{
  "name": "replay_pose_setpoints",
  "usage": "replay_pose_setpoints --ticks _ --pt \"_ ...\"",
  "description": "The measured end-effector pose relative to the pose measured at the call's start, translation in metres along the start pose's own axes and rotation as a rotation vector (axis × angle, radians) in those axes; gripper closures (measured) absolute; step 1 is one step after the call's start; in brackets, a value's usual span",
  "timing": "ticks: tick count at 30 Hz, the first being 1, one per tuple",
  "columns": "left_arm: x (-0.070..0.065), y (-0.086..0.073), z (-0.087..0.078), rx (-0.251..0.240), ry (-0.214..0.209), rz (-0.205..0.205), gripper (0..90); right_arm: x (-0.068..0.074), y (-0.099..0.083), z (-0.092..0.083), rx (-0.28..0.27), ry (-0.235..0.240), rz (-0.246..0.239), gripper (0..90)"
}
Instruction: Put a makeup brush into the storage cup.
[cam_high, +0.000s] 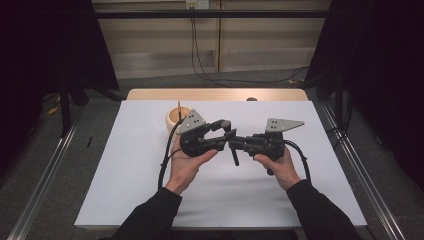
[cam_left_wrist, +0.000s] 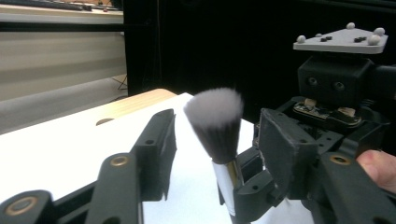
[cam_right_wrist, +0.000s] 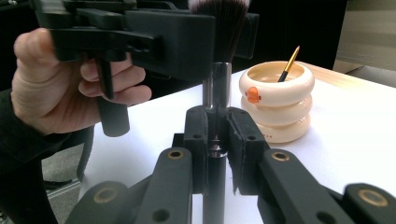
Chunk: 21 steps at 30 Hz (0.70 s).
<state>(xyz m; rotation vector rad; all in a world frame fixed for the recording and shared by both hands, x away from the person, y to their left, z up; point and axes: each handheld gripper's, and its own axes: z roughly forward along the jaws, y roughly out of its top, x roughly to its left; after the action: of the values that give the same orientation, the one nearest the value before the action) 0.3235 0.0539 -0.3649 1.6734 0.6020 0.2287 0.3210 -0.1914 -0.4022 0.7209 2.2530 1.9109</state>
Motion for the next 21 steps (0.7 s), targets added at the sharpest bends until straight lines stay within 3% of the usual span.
replay_pose_setpoints --ticks 11,18,21 --pt "0.0023 -0.0029 0.0025 0.005 -0.020 -0.040 61.5 -0.0001 0.0000 0.0003 -0.002 -0.009 0.000 78.8" --pt "0.0019 -0.0055 0.0049 0.025 -0.016 -0.041 64.4 -0.0011 0.0007 -0.0007 -0.011 -0.016 0.000 78.8" --pt "0.0024 -0.0056 0.0056 0.020 -0.035 -0.049 69.0 -0.0016 0.0006 -0.0009 -0.012 -0.016 0.001 78.8"
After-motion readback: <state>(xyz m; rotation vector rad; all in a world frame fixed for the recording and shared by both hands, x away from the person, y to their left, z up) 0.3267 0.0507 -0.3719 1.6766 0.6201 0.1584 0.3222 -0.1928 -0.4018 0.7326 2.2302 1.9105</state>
